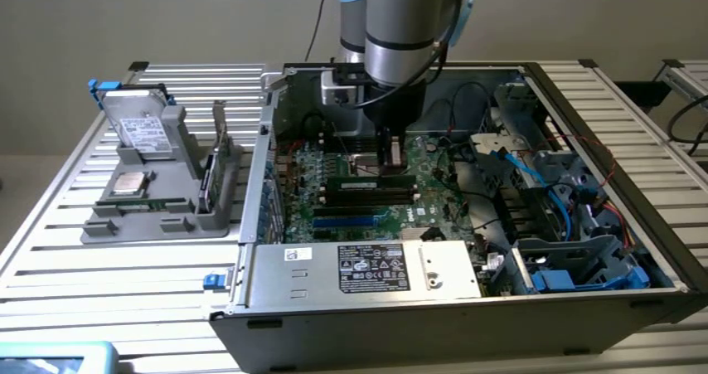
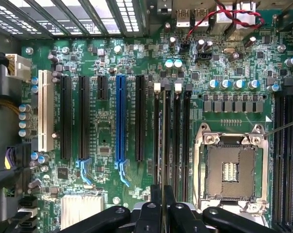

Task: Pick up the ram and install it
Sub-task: 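Insert the ram into the slot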

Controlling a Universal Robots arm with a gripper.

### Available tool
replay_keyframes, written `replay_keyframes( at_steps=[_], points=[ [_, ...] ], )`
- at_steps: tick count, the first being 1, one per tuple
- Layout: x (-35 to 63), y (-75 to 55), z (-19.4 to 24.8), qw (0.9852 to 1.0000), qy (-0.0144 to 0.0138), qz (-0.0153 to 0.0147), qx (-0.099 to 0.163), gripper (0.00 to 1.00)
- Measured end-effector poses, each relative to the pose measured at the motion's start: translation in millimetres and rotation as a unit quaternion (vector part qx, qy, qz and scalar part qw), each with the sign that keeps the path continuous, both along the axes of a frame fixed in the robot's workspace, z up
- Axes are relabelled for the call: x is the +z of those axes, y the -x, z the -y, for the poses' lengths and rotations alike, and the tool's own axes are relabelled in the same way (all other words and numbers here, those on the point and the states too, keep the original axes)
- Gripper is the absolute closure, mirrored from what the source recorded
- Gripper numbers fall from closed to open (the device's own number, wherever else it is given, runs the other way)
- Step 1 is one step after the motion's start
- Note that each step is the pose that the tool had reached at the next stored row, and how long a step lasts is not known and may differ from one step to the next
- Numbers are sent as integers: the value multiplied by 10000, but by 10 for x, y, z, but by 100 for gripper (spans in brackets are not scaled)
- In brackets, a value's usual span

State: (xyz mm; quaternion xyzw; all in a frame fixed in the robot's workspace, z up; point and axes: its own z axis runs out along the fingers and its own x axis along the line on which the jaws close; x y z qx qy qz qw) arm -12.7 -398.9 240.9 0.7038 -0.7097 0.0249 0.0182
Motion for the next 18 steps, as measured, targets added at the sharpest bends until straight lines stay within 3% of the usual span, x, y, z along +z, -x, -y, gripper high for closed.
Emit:
replay_keyframes(
  at_steps=[5, 10, 18],
  points=[
    [-15, 0, 5, 10000, 22, 0, 0, 86],
    [-42, 1, 3, 10000, 78, 7, -1, 86],
    [-62, 1, -18, 9999, 128, 28, -1, 86]
  ],
)
